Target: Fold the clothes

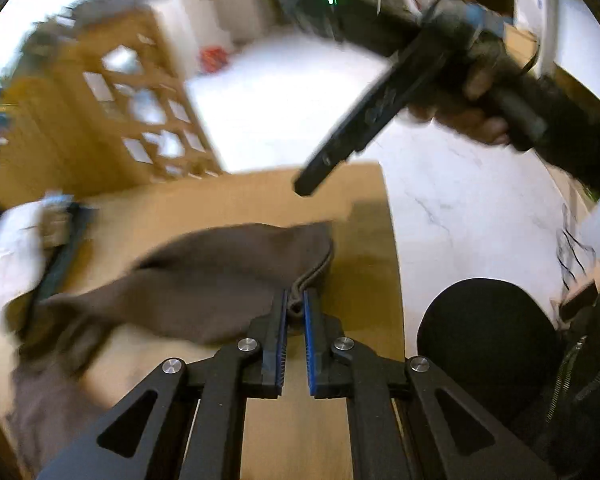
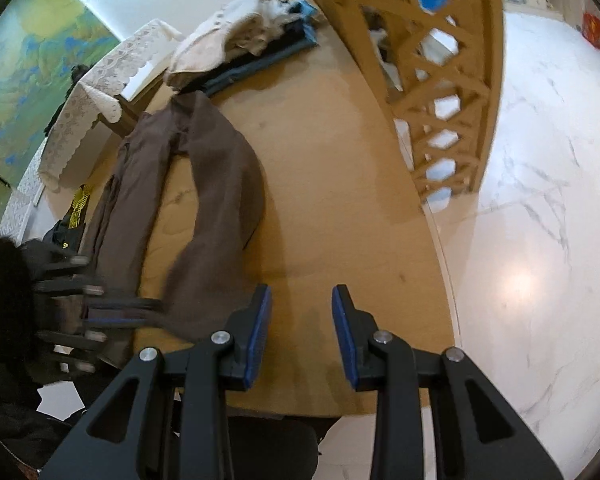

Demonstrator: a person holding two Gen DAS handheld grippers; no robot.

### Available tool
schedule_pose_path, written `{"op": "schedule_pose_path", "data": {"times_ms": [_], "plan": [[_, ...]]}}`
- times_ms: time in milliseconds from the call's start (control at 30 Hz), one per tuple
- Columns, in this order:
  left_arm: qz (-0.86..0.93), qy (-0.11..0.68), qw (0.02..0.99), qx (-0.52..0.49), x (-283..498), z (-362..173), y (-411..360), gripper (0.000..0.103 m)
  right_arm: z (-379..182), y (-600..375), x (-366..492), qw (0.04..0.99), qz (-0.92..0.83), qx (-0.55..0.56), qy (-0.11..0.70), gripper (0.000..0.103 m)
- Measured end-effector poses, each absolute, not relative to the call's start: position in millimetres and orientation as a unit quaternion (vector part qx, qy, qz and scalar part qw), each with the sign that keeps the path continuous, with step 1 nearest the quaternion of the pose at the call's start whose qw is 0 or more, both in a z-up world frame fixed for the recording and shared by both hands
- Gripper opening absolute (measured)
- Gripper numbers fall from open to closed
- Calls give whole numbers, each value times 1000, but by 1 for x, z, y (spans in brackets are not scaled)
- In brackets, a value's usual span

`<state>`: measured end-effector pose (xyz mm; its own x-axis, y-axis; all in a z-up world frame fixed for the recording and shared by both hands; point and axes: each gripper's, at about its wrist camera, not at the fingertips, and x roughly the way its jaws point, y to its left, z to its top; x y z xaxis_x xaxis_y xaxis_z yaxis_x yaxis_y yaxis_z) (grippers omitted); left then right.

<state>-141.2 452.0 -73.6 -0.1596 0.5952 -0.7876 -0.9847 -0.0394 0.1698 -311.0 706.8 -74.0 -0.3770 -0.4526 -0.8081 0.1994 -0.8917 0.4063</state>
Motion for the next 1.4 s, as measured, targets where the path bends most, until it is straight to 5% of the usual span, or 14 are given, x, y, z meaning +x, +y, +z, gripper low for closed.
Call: {"op": "schedule_pose_path", "data": {"times_ms": [133, 300, 700, 733, 800, 1100, 1400], "plan": [[721, 321, 559, -254, -139, -22, 376, 7, -39, 662, -350, 232, -829, 501, -85, 31], [731, 333, 531, -270, -127, -34, 349, 7, -12, 554, -434, 261, -831, 492, -12, 42], [724, 327, 551, -255, -102, -63, 360, 7, -67, 418, -544, 188, -783, 585, 99, 42], [724, 326, 553, -254, -103, -63, 358, 7, -69, 417, -546, 189, -782, 586, 98, 38], [725, 323, 554, -251, -106, -62, 355, 7, -72, 419, -552, 190, -775, 596, 92, 5], [756, 274, 560, -201, -132, -28, 349, 7, -26, 423, -583, 143, -797, 575, 114, 4], [806, 228, 507, -204, -135, -9, 252, 7, 24, 350, -563, 170, -798, 547, 187, 4]]}}
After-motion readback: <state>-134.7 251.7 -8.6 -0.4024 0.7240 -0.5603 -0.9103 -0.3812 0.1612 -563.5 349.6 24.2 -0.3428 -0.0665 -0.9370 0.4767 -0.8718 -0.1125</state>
